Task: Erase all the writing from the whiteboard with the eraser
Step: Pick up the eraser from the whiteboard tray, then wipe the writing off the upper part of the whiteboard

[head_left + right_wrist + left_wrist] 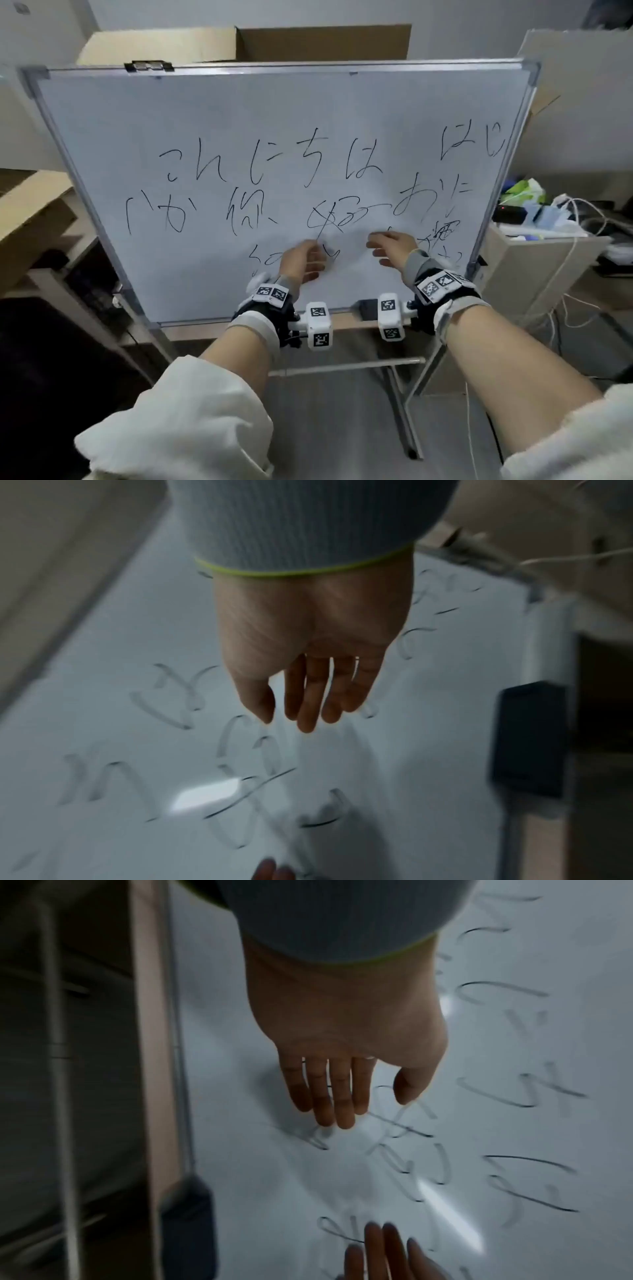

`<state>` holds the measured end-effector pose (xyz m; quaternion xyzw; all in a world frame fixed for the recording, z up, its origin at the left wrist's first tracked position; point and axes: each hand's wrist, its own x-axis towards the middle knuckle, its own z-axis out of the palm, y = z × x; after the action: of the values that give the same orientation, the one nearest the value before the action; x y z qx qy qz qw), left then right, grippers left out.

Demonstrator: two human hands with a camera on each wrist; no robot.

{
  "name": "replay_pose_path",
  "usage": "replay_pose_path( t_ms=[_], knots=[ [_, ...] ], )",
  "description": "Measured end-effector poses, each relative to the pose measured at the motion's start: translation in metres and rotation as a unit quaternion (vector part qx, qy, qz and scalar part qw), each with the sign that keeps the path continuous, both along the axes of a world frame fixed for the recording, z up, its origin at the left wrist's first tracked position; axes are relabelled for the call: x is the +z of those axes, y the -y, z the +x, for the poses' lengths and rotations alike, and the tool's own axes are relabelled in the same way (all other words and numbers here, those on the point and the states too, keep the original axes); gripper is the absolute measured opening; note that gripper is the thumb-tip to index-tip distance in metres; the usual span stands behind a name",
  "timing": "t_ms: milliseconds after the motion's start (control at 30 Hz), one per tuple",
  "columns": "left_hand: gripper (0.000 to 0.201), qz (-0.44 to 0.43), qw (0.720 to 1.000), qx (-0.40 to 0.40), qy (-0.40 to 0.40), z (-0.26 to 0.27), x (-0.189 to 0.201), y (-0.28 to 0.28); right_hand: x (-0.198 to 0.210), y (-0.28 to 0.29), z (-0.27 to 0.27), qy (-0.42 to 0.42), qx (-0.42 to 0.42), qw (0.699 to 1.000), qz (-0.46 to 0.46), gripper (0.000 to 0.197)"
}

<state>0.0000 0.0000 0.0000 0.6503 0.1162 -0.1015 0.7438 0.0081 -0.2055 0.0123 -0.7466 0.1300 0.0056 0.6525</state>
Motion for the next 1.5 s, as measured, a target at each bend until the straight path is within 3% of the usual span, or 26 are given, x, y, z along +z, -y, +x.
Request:
replay_pose_path(
  t_ms=[167,333,433,500,633,767,933,1033,1100,1200,1267,1400,1500],
  knots=[
    [0.022,0.027,0.991,0.039,-0.122,0.000,-0.074,0.009,-0.077,0.041,-0.003,-0.122,0.010,0.981,-0.148,0.039],
    [0.018,0.047,0.979,0.051,-0.191,0.006,-0.146,0.026,-0.180,0.064,0.013,-0.195,0.048,0.951,-0.234,0.084],
    [0.019,0.047,0.972,0.066,-0.219,0.007,-0.179,0.038,-0.201,0.062,0.017,-0.165,0.054,0.942,-0.289,0.074],
    [0.020,0.035,0.968,0.080,-0.234,0.009,-0.187,0.041,-0.200,0.062,0.017,-0.145,0.061,0.921,-0.357,0.065],
    [0.023,0.033,0.965,0.100,-0.241,0.017,-0.194,0.046,-0.204,0.070,0.018,-0.109,0.133,0.873,-0.457,0.064],
    [0.027,0.023,0.966,0.130,-0.222,0.022,-0.188,0.047,-0.196,0.074,0.029,-0.089,0.191,0.854,-0.476,0.070],
    [0.054,-0.020,0.951,0.211,-0.227,0.032,-0.177,0.020,-0.183,0.070,0.027,-0.021,0.201,0.879,-0.432,0.068],
    [0.030,-0.022,0.943,0.239,-0.233,0.031,-0.170,-0.002,-0.171,0.053,0.022,0.034,0.226,0.890,-0.394,0.065],
    [0.029,0.023,0.947,0.221,-0.231,0.030,-0.162,-0.016,-0.157,0.034,0.019,0.064,0.229,0.896,-0.376,0.060],
    [0.054,0.122,0.940,0.232,-0.218,0.026,-0.151,-0.056,-0.127,-0.013,0.018,0.122,0.207,0.891,-0.386,0.056],
    [0.055,0.195,0.921,0.265,-0.211,0.026,-0.138,-0.079,-0.111,-0.041,0.021,0.184,0.184,0.892,-0.371,0.054],
    [0.061,0.222,0.878,0.395,-0.155,0.022,-0.085,-0.171,-0.060,-0.143,0.034,0.300,0.126,0.881,-0.343,0.052],
    [0.059,0.258,0.852,0.446,-0.095,0.026,-0.044,-0.242,-0.015,-0.224,0.046,0.364,0.109,0.866,-0.325,0.050]
  ],
)
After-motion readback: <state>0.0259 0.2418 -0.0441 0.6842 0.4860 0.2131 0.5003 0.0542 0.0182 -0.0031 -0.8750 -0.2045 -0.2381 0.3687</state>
